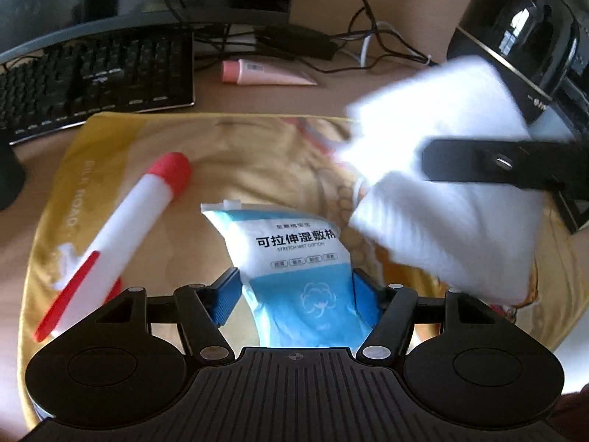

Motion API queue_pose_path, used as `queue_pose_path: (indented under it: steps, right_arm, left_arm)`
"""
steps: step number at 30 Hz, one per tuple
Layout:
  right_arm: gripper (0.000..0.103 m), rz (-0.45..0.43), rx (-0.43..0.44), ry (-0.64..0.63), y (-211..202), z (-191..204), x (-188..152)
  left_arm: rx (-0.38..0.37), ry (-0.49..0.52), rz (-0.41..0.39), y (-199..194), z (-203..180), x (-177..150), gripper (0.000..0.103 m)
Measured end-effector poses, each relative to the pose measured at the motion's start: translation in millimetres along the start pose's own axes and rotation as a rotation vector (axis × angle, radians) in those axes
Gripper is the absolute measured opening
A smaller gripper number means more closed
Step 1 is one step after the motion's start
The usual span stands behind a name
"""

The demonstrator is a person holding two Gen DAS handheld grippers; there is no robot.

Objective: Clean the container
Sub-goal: 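Grasp the blue wet-wipes pack with the left tool, then lift and carry the wipes pack with the left tool while the right tool wipes the towel with the cloth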

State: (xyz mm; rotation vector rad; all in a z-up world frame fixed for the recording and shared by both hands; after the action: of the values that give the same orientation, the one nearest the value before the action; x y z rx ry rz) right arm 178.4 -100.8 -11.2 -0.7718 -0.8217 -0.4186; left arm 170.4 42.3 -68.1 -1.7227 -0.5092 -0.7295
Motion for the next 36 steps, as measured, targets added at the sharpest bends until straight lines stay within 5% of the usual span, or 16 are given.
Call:
queue_pose_path:
  steps: [2, 6, 9, 19, 26, 30, 36]
  right_arm:
    - [0.009, 0.052, 0.047, -0.005, 22.3, 10.0, -5.7]
    - [0.009, 0.138, -0.022, -0.081, 47.8, 10.9, -25.7]
    - [0.012, 0.158, -0.077, -0.154, 48.2, 5.2, -34.1]
    - [0.011, 0.154, -0.253, -0.117, 35.3, -40.8, -25.9]
    - [0.011, 0.078, -0.109, -0.036, 48.0, -22.0, 3.2]
    - [0.011, 0.120, -0.067, -0.047, 69.0, -13.7, 0.6]
    - [0.011, 0.205, -0.170, -0.118, 74.7, -28.8, -24.0]
  left_arm:
    - [0.000, 0.004, 0.002, -1.4, 1.0, -1.4, 0.070]
    - [-0.005, 0.010, 0.004, -5.8, 2.7, -0.8, 0.071]
    - [-0.011, 0.006, 0.007, -4.9, 4.2, -1.1, 0.072]
    - [-0.025, 0.021, 0.020, 0.3, 2.0, -0.5, 0.075]
    - [-0.034, 0.034, 0.030, 0.3, 0.2, -2.2, 0.075]
    - [-0.035, 0.037, 0.035, -1.2, 0.7, -3.8, 0.075]
    - [-0.040, 0.024, 0.040, -2.7, 3.1, -5.6, 0.075]
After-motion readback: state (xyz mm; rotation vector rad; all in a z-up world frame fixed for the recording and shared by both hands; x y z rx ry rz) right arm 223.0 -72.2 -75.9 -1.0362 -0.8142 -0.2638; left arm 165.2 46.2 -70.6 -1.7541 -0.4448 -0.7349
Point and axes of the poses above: each gripper's, at about its wrist camera, not at the fingertips, and y roughly the way its jaws point, z to its left, x to its top, the point moved 6 cm from there along y, roughly the way its jaws point, and after that the axes turned 11 degrees about -z, right-handed, at the moved point
